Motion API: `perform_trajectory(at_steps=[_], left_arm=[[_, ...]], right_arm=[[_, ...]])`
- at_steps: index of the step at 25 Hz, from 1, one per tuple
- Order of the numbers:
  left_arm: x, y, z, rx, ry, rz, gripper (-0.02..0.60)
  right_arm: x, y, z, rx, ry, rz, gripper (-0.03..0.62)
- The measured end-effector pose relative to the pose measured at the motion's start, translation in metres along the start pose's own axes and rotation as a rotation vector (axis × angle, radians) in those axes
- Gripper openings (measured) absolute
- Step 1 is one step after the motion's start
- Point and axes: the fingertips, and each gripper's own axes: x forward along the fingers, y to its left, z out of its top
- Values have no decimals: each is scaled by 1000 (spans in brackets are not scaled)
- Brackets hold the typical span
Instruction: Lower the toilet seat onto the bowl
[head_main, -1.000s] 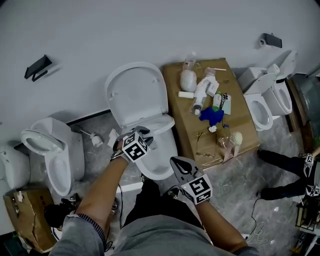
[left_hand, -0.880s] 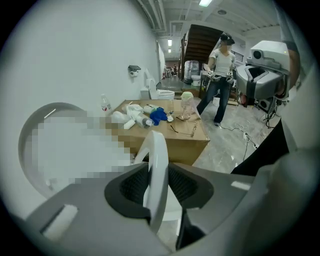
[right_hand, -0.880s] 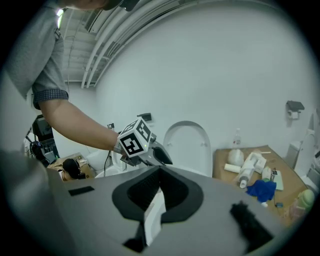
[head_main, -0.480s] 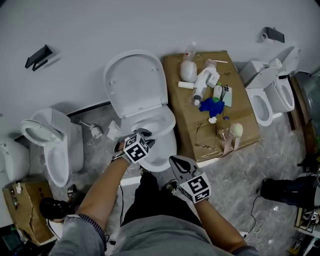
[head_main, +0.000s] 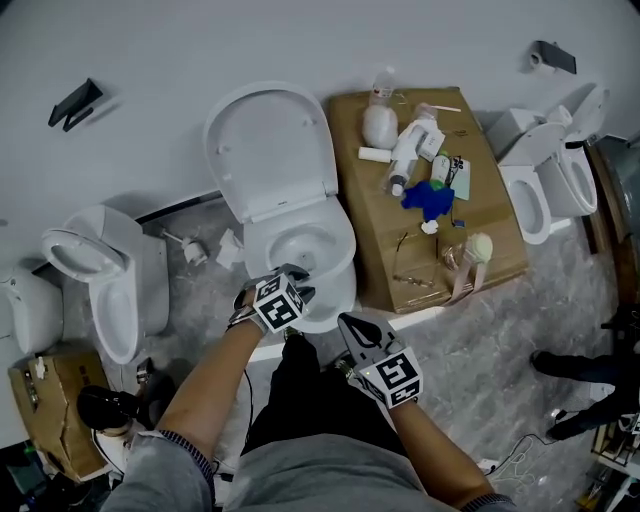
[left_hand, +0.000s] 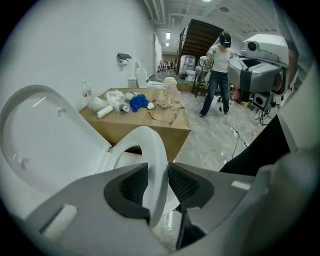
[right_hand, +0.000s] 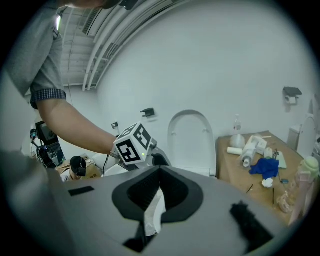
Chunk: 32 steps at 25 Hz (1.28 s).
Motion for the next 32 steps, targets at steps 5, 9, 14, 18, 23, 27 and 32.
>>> perform_trajectory(at_steps=[5,9,14,18,23,27,32], left_arm=[[14,-17,-9,0,17,-40,140],[25,-27,-16,-9,19,-57,140],[39,-40,-23,-12,29,-84,140],[48,-51,-30,-23,26,-104,133],[60,-60,-37,-25,31,-124,127],[71,-67,-43,-30,31,-156,127],[85,-76,-50,-51,31,-172,126]], right_arm=[[2,0,-15,33,6,-4,5],[6,0,-26,28,17,6,5],[12,-2,-40,38,29,10,5],[18,-7,-47,42,31,6,5],[25,-15,-57,52,36,4,5],[30,-21,-67,54,46,-1,5],[38,-23,-77,58,56,1,5]])
